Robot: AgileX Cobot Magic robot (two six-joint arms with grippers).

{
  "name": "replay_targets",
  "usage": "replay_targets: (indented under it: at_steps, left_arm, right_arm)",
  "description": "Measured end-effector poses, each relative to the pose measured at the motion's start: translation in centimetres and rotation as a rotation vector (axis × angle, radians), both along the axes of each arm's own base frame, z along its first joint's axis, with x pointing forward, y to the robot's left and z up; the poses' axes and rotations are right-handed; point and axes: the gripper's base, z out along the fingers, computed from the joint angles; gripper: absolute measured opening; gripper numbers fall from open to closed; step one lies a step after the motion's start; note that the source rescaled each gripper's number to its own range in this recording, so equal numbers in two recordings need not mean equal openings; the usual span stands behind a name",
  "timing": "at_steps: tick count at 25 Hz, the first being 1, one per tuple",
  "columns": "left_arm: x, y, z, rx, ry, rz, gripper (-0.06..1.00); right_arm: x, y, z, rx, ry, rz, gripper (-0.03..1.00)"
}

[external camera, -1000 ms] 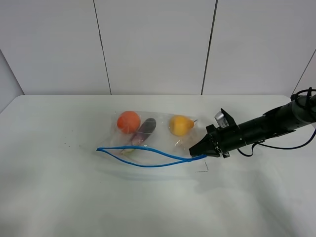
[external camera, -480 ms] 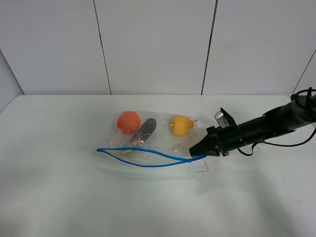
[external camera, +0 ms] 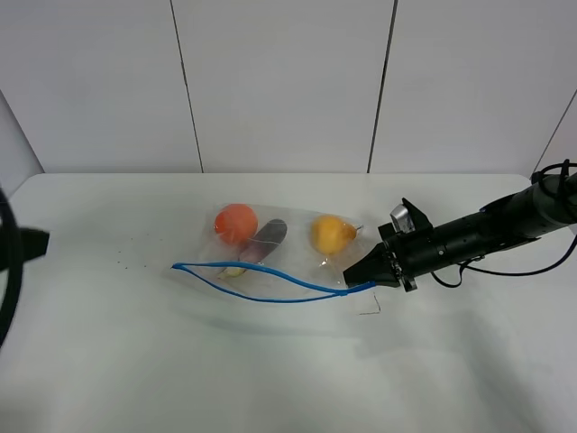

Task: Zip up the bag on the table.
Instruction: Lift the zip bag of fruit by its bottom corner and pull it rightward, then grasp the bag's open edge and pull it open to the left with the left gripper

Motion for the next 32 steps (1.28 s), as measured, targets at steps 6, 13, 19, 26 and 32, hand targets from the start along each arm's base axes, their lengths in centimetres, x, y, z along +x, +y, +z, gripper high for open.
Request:
replay_targets:
  at_steps: [6,13,19,26,32]
  left_arm:
    - [5.3,-2.7,4.5,0.153,-0.133,-0.208,0.99]
    - [7.8,-9.4,3.4,0.437,-0.175,-0.461,0.98]
    - [7.9,-16.3,0.2,0.623,-0.231,-0.628,0.98]
    - [8.1,-23.5,-5.6,0.729,-0.290,-0.836,0.97]
    - [9.3,-27.2,-9.4,0.736,-0.261,-0.876,0.97]
  right_arm:
    - [0.4,0.0,1.8,0.010,-0.013,-0.029,0.00]
    - [2.0,0.1,5.6,0.022,-0.050,-0.083,0.00]
    - [2.7,0.1,7.4,0.028,-0.065,-0.105,0.00]
    - [2.7,0.1,7.5,0.028,-0.054,-0.111,0.00]
    - [2.7,0.1,7.5,0.028,-0.049,-0.113,0.00]
